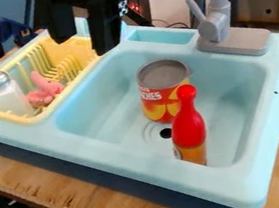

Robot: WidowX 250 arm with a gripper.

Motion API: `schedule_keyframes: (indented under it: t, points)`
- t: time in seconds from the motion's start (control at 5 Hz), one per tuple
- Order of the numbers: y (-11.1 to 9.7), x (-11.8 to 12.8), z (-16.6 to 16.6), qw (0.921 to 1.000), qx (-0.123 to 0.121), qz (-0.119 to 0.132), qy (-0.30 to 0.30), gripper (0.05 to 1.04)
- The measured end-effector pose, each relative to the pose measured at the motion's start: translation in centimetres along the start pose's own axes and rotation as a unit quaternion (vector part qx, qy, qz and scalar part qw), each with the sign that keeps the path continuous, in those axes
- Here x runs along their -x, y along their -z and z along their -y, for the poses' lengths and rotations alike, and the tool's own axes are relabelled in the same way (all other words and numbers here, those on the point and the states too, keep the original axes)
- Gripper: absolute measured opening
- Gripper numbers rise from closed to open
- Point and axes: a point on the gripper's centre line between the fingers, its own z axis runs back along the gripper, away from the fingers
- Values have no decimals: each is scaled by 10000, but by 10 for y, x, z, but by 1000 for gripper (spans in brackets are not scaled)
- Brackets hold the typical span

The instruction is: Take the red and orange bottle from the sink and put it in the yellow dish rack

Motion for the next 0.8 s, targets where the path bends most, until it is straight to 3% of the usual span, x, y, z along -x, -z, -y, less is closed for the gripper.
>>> schedule_keyframes:
  t: [0.2, 0.4, 0.6, 0.8]
  points:
    - [7, 0, 0, 9999, 17, -129, 8, 1001]
    - [6, -8, 21, 9992, -40, 54, 384, 1001]
    - [1, -17, 44, 9949, 100, 553, 838, 1001]
    - [-4, -22, 72, 9877, 302, 862, 1272, 1001]
